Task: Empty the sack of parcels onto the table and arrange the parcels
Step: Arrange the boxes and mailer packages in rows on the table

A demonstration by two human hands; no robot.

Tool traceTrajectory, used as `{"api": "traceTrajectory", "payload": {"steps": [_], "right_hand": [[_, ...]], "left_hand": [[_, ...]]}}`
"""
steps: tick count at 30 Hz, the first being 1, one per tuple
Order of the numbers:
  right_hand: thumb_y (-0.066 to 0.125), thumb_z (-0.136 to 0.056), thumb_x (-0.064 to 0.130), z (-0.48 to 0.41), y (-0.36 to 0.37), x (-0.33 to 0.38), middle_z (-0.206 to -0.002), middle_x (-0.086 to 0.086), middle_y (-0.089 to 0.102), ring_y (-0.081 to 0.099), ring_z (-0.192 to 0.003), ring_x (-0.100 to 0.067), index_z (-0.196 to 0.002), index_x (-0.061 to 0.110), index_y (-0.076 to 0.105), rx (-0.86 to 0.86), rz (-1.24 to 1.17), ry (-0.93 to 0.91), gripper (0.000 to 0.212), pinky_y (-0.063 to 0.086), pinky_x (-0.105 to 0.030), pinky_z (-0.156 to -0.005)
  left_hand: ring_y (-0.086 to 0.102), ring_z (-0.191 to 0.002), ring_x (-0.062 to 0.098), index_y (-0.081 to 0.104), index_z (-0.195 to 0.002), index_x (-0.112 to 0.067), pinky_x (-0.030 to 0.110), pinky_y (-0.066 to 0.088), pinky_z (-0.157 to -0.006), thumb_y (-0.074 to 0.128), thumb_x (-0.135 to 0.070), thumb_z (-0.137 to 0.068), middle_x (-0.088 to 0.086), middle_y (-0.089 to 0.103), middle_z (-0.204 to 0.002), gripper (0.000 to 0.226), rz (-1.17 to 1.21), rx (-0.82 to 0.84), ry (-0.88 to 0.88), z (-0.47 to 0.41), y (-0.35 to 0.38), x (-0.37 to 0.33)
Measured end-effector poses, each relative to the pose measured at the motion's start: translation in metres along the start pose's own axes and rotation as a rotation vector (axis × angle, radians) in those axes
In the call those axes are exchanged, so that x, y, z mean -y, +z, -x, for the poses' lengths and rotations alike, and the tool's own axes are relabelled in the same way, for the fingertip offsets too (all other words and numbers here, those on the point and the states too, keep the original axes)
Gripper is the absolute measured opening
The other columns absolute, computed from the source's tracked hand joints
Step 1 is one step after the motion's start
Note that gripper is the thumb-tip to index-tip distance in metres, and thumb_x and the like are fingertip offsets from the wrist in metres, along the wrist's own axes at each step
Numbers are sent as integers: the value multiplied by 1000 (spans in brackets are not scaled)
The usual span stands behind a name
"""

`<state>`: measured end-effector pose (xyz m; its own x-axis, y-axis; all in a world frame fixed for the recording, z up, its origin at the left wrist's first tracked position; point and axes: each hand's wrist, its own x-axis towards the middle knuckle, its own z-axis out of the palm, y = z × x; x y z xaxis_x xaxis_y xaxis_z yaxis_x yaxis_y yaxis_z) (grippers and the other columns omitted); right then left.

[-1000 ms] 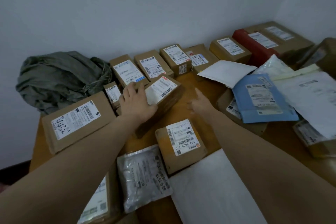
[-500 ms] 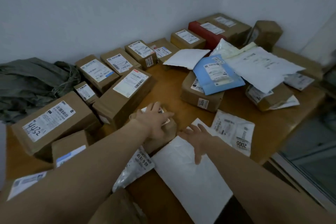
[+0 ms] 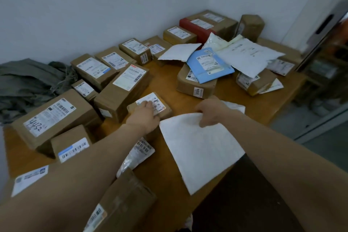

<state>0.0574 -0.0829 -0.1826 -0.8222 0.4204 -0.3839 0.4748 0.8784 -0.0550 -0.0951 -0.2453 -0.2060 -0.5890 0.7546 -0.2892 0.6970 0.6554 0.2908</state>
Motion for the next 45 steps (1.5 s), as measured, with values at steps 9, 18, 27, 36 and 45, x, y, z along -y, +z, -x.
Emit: {"api": "traceTrajectory", "payload": {"steps": [9,18,27,36,45], "right_hand": [[64,-80,31,68,-22,11,-99,-1,61,58,-84,-18,-101,17,64,-408,239,-271,26,42,-26,-62],[76,-63,59,82,86,22,-159,9,-4,15,-144,-20,-146,35,16,342,60,-107,106,31,-44,-111],[44,-93,55,44,120,48,-149,2,27,29,-135,-20,-147,28,28,121,-232,42,63,37,-39,-106],[48,-96,38,-16,69,59,-127,-3,56,55,-112,-20,-134,19,45,-120,-538,212,42,43,-30,-89],[59,-89,36,-98,24,92,-145,-7,41,42,-132,-27,-147,23,26,-83,-775,47,68,39,-48,-107]], "left_hand": [[61,-98,27,51,-117,-5,34,51,-82,50,-36,-90,10,61,-104,41,13,62,-335,32,0,13],[36,-135,34,25,-147,-7,44,32,-112,69,-54,-76,16,36,-146,96,-397,279,-187,39,41,40],[0,-146,38,-21,-146,-1,49,19,-116,85,-49,-57,21,-1,-157,147,-240,274,-277,22,58,59],[53,-106,23,49,-129,-16,35,47,-86,66,-30,-79,5,56,-112,55,-58,274,-196,11,35,61],[57,-78,22,66,-94,0,36,50,-74,54,-9,-80,14,59,-84,21,490,123,-266,22,-68,72]]}}
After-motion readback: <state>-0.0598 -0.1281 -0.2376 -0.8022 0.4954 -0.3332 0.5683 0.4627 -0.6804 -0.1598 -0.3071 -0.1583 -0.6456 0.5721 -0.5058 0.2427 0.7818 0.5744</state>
